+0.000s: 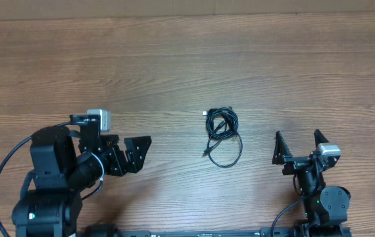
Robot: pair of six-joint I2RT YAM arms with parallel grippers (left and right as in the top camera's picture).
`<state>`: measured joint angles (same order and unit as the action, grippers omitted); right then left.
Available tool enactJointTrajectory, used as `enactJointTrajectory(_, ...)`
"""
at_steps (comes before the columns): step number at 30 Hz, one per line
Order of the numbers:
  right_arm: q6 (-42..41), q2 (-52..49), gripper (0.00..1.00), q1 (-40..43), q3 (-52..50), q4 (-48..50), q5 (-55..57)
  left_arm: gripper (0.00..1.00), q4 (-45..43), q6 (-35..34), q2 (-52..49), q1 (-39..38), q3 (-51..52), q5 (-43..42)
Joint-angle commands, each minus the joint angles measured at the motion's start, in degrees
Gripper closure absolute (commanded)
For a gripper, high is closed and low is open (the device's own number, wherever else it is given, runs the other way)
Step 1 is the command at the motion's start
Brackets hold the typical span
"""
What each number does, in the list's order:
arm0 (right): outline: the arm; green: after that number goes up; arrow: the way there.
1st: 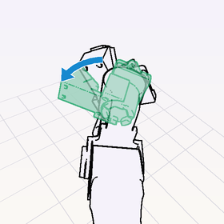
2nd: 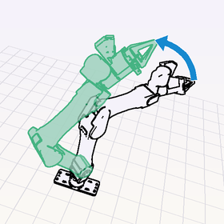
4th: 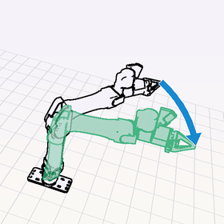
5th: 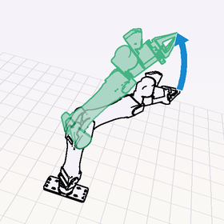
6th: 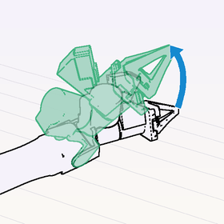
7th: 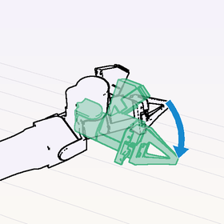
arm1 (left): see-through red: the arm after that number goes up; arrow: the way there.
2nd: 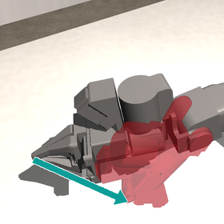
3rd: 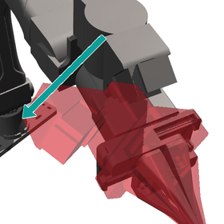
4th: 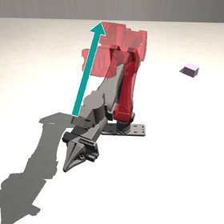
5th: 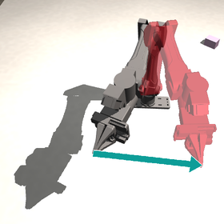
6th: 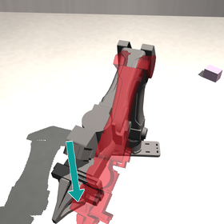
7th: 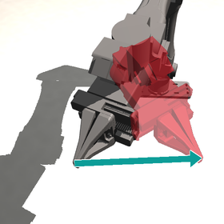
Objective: Untangle cables
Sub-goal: 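Move the left gripper forward over the black cable bundle, then lower the left gripper and grasp the black cable coil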
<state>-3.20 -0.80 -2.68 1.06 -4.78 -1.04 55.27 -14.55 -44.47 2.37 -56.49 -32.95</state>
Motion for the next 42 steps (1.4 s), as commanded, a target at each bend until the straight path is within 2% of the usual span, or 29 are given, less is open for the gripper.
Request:
enactJointTrajectory(1, 0.1, 0.6, 0.00, 0.1, -0.6, 0.1, 0.5, 0.00, -0.5, -7.4, -1.7, 0.2, -0.8, -1.9)
enactJointTrajectory(5, 0.1, 0.6, 0.00, 0.1, -0.6, 0.1, 0.5, 0.07, -0.3, -10.6, -3.7, -1.4, -0.8, 1.5)
enactJointTrajectory(8, 0.1, 0.6, 0.00, 0.1, -0.6, 0.1, 0.5, 0.12, -0.7, -14.3, -5.6, -5.2, -0.8, 7.3)
enactJointTrajectory(16, 0.1, 0.6, 0.00, 0.1, -0.6, 0.1, 0.5, 0.18, -12.3, -22.3, -14.6, -25.4, -0.8, 27.0)
enactJointTrajectory(19, 0.1, 0.6, 0.00, 0.1, -0.6, 0.1, 0.5, 0.24, -19.3, -25.4, -21.4, -33.8, -0.8, 36.7)
enactJointTrajectory(22, 0.1, 0.6, 0.00, 0.1, -0.6, 0.1, 0.5, 0.25, -26.9, -26.0, -28.8, -39.5, -0.8, 42.2)
enactJointTrajectory(28, 0.1, 0.6, 0.00, 0.1, -0.6, 0.1, 0.5, 0.27, -40.2, -27.4, -45.4, -45.4, -0.8, 43.9)
enactJointTrajectory(33, 0.1, 0.6, 0.00, 0.1, -0.6, 0.1, 0.5, 0.39, -44.5, -29.2, -54.6, -45.4, -0.8, 44.1)
enactJointTrajectory(37, 0.1, 0.6, 0.00, 0.1, -0.6, 0.1, 0.5, 0.39, -47.6, -29.3, -60.2, -45.0, -0.8, 45.2)
enactJointTrajectory(40, 0.1, 0.6, 0.00, 0.1, -0.6, 0.1, 0.5, 0.33, -51.8, -29.3, -63.3, -45.0, -0.8, 45.1)
enactJointTrajectory(42, 0.1, 0.6, 0.00, 0.1, -0.6, 0.1, 0.5, 0.36, -54.0, -29.3, -65.0, -45.0, -0.8, 45.1)
